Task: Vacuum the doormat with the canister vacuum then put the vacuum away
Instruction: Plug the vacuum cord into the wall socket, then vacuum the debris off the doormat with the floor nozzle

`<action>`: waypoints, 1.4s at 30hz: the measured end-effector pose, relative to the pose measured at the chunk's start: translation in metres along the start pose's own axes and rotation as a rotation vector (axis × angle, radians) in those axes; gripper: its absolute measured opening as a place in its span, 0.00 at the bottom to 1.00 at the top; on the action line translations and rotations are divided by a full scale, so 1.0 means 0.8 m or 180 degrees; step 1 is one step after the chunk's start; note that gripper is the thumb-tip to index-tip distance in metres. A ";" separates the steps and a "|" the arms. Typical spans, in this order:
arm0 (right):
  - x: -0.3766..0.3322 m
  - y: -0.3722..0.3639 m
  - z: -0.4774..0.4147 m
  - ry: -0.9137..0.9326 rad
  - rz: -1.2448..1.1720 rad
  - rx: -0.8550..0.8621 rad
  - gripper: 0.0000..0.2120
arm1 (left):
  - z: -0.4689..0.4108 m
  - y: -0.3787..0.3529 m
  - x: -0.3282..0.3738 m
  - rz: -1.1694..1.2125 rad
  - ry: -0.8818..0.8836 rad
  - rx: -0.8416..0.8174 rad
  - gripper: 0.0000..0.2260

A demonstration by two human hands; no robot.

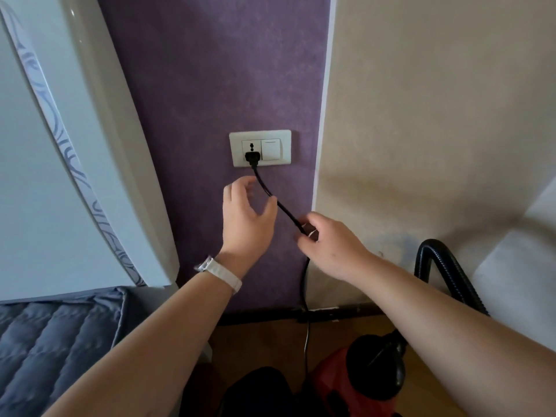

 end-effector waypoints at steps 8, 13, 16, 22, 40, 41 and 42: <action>0.063 0.021 0.053 0.0071 0.0826 0.0067 0.23 | 0.073 -0.051 0.056 -0.1354 -0.1852 -0.0772 0.19; 0.126 0.045 0.104 -0.0093 0.1511 -0.0058 0.25 | 0.116 -0.131 0.050 -0.1692 -0.1958 -0.1865 0.22; 0.171 0.051 0.142 -0.0311 0.1891 -0.0238 0.26 | 0.143 -0.176 0.035 -0.1754 -0.2040 -0.2249 0.22; 0.230 0.052 0.216 -0.0957 0.1955 -0.0508 0.27 | 0.194 -0.244 0.004 -0.1851 -0.2245 -0.2940 0.23; 0.432 -0.119 0.359 -0.2131 0.2729 -0.2711 0.13 | 0.381 -0.344 -0.115 -0.1591 -0.1810 -0.4437 0.22; 0.441 -0.124 0.363 -0.2233 0.2770 -0.2757 0.13 | 0.382 -0.344 -0.118 -0.1560 -0.1817 -0.4434 0.22; 0.449 -0.127 0.368 -0.2332 0.2818 -0.2821 0.13 | 0.383 -0.345 -0.121 -0.1550 -0.1841 -0.4414 0.22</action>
Point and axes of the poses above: each hand's wrist, its own z-axis away from the middle knuckle, its own y-axis out of the back of the hand, x = y × z, the point moved 5 cm from there along -z, towards the middle knuckle, and after that the axes turned 4 degrees about -z, right-handed, at the moved point
